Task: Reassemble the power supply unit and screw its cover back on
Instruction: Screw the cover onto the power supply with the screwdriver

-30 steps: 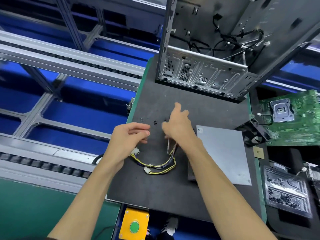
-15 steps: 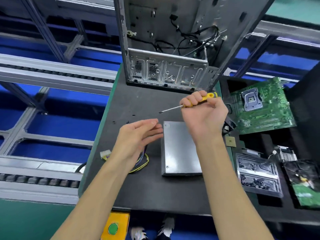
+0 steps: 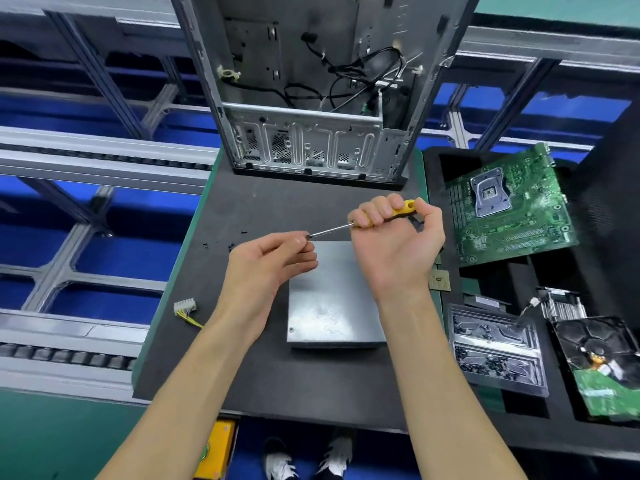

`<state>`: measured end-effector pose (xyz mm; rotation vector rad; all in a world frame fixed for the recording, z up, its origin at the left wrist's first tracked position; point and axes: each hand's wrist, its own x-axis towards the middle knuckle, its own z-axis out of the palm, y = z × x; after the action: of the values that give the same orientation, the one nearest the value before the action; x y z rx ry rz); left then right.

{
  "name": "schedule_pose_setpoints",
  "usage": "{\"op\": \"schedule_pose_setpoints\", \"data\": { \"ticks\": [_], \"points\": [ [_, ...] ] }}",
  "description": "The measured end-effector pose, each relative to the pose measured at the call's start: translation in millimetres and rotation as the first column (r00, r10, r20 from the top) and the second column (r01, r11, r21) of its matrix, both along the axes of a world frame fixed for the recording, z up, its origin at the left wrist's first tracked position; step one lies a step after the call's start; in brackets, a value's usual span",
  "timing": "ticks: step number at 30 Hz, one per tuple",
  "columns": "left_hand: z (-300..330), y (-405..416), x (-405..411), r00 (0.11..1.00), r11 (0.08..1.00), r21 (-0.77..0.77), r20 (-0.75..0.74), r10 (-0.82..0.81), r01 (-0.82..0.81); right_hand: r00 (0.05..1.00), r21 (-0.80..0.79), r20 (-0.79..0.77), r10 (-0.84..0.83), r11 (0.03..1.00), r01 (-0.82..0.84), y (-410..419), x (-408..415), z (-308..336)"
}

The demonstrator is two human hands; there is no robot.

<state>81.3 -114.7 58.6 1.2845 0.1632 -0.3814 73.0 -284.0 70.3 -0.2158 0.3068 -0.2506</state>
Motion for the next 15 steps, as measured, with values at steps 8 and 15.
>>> {"op": "schedule_pose_setpoints", "data": {
  "ticks": [8,15],
  "points": [
    [6,-2,-6,0.997,0.987,0.159,0.072,0.008,-0.019,0.997,-0.002,0.041,0.069,0.998,-0.069,-6,-7,1],
    [15,10,3,0.997,0.999,-0.016,-0.073,-0.037,0.035,0.995,0.026,0.066,0.08,0.996,-0.082,1,-6,3]
  ]
}}
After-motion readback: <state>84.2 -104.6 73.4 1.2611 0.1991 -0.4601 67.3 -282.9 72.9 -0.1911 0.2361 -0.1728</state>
